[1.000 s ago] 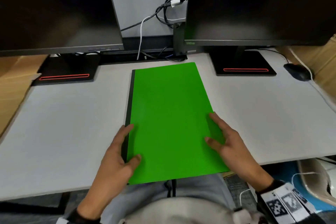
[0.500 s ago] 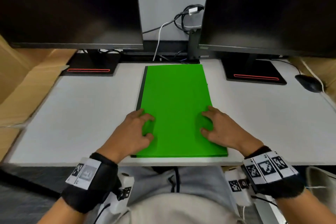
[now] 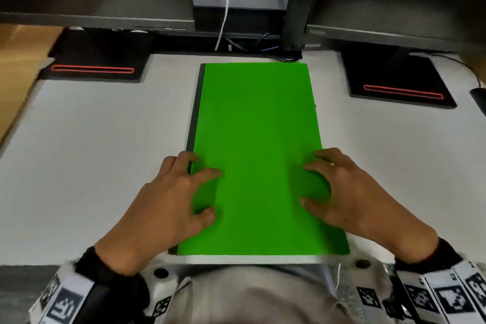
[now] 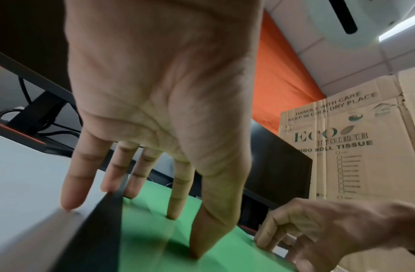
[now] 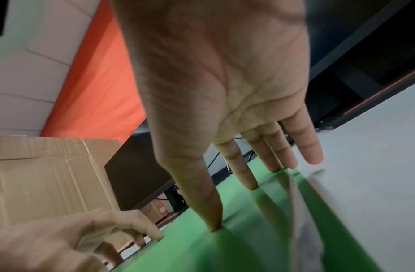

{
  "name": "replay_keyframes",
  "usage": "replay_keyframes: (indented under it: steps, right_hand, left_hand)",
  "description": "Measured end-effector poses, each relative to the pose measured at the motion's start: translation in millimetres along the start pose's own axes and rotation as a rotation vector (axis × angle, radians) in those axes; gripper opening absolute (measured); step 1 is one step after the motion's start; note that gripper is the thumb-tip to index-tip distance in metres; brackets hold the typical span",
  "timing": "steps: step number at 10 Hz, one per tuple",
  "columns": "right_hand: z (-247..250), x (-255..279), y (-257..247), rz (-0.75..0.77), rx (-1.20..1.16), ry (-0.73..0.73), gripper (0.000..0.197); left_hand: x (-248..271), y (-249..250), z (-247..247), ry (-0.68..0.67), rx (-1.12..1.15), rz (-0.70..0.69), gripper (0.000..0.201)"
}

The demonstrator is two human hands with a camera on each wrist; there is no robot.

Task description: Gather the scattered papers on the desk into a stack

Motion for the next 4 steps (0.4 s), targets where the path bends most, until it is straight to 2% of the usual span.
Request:
replay_keyframes:
  steps: [1,2,3,4]
  right_hand:
    - [4,-4,0,-0.006,0.012,-0.067,0.065]
    - [9,-3,-8,0.008,0.067,-0.145,0.064]
    - [17,-8,-13,-0.007,0.13,-0.216,0.07]
    - [35,1,-19,0.011,0.145,-0.327,0.07]
  left_hand:
    - [-7,5,2,-0.075,-0.06,0.037,0.076]
    - [-9,14,3,-0.124,-0.086,0.061,0.081]
    - [-16,23,8,-0.213,-0.206,0.101,0.082]
    - [-9,39,19,-0.319,-0.222,0.17,0.081]
Point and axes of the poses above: each hand's wrist, its own x-axis away from the middle knuckle, its own z-axis out of the back of the hand, y = z × x, the point moved 4 cm from there along -x, towards the middle knuckle, and after that the axes turned 14 degrees about x, right-handed, at the moved point
